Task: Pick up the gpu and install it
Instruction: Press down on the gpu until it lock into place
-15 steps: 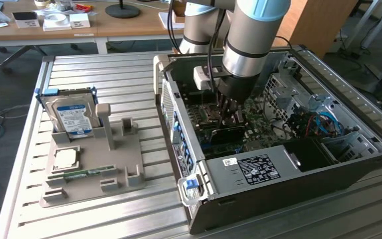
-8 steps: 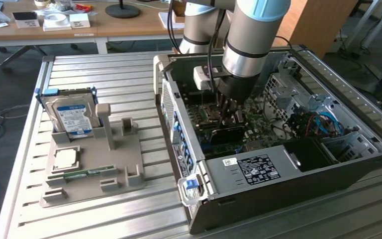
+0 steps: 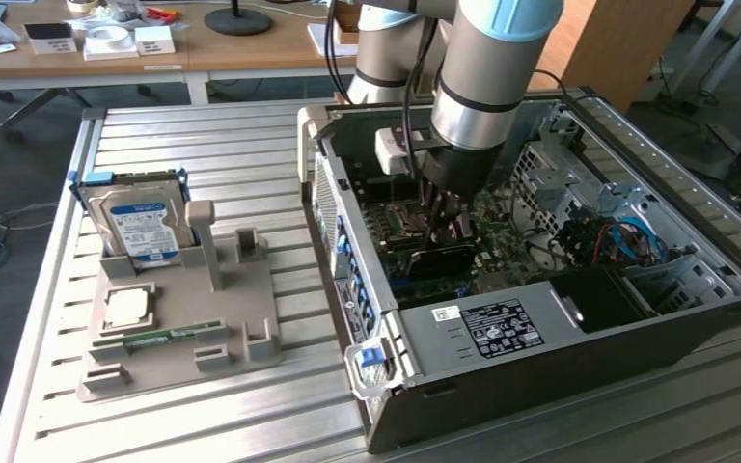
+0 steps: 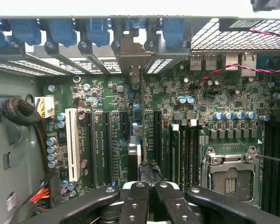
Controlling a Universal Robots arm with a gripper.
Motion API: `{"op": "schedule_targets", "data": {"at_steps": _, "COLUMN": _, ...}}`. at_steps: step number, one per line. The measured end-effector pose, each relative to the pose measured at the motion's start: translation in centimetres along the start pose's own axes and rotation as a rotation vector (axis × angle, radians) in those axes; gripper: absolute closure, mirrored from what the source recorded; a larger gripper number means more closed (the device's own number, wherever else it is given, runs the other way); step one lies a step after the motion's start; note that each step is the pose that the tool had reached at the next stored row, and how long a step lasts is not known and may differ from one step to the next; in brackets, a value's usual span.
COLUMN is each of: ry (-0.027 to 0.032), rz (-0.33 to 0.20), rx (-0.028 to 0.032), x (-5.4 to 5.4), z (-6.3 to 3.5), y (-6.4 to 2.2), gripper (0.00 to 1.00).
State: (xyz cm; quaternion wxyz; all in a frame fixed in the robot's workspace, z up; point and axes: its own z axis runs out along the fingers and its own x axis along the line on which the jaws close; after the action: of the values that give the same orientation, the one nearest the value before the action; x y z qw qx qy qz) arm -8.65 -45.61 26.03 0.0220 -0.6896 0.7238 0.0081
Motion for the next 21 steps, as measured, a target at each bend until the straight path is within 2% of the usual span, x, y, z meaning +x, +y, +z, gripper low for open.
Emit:
{"op": "schedule_targets", "data": {"at_steps": 13, "ry": -0.0008, "rz": 0.000, "rx": 0.0003, "x": 0.0, "z": -0.08, "y": 0.00, "gripper": 0.89}}
{"op": "schedule_targets", "data": {"at_steps": 21, "ry": -0.0001, "rz": 0.000, "rx": 0.0001, "x": 0.0, "z": -1.12, "y": -0.02, "gripper": 0.89}}
